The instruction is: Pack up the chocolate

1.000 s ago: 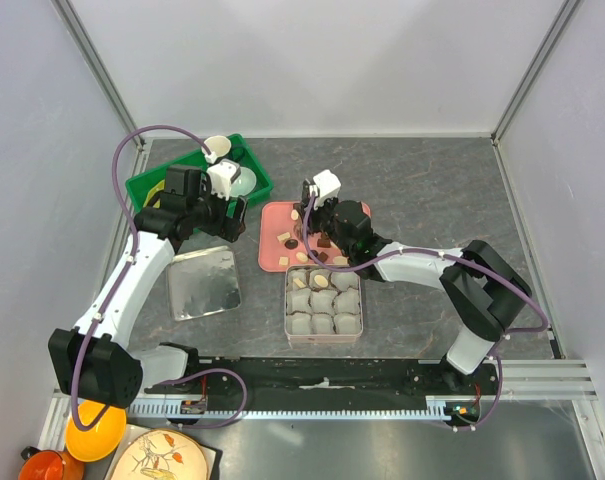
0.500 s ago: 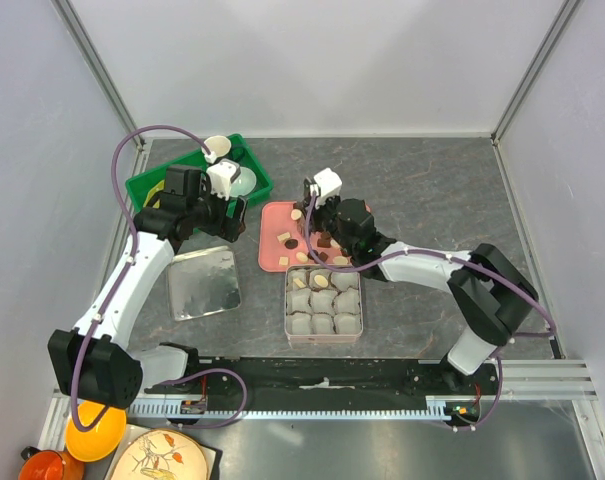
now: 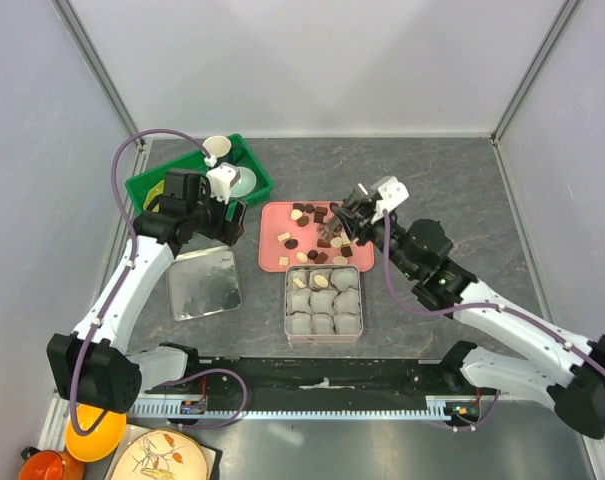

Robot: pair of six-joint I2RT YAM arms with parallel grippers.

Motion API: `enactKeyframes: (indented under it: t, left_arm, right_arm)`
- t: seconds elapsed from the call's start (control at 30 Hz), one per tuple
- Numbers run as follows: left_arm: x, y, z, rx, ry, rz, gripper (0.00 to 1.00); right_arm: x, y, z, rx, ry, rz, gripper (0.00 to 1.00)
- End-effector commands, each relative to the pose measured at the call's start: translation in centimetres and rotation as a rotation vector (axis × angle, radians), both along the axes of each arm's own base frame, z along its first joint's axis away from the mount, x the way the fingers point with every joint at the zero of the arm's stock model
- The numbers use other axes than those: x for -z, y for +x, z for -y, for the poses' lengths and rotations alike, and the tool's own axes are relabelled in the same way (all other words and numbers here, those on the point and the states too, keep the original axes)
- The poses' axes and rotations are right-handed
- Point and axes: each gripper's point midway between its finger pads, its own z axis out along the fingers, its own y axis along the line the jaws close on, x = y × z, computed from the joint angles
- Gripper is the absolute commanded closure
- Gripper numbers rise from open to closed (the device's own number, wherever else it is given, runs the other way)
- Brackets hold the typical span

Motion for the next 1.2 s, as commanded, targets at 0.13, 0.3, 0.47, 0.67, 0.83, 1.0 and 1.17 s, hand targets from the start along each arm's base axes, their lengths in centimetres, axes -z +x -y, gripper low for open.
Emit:
enactKeyframes:
  t: [0.13, 0.3, 0.47, 0.67, 0.83, 1.0, 1.17]
  left_arm:
    - [-1.4, 0.4, -0.4, 0.008, 0.019, 0.071, 0.10]
    - [-1.3, 0.3, -0.3, 0.009, 0.010, 0.063, 0.10]
    - [-1.3, 0.3, -0.3, 0.007, 0.010, 0.064, 0.10]
    - [-0.9, 0.2, -0.4, 0.006, 0.018, 0.056, 0.10]
    - [-0.6, 0.1, -0.5, 0.009, 0.024, 0.055, 0.10]
    - [-0.8, 0.2, -0.4, 0.008, 0.020, 0.058, 0.10]
    - [-0.9, 0.0, -0.5, 0.008, 0.019, 0.061, 0.10]
  right_arm:
    - [5.6, -4.5, 2.8, -0.045, -0.053, -0.193, 0.77]
    - [6.9, -4.8, 3.3, -0.035, -0.065, -0.214, 0.76]
    - [7.4, -4.3, 2.9, -0.033, -0.071, -0.209, 0.76]
    - [8.5, -3.7, 2.4, -0.031, -0.083, -0.224, 0.69]
    - [8.3, -3.7, 2.5, -0.028, -0.080, -0.217, 0.65]
    - [7.6, -3.8, 2.6, -0.029, -0.072, -0.206, 0.61]
    - [7.2, -3.9, 2.6, -0.032, -0.070, -0.199, 0.59]
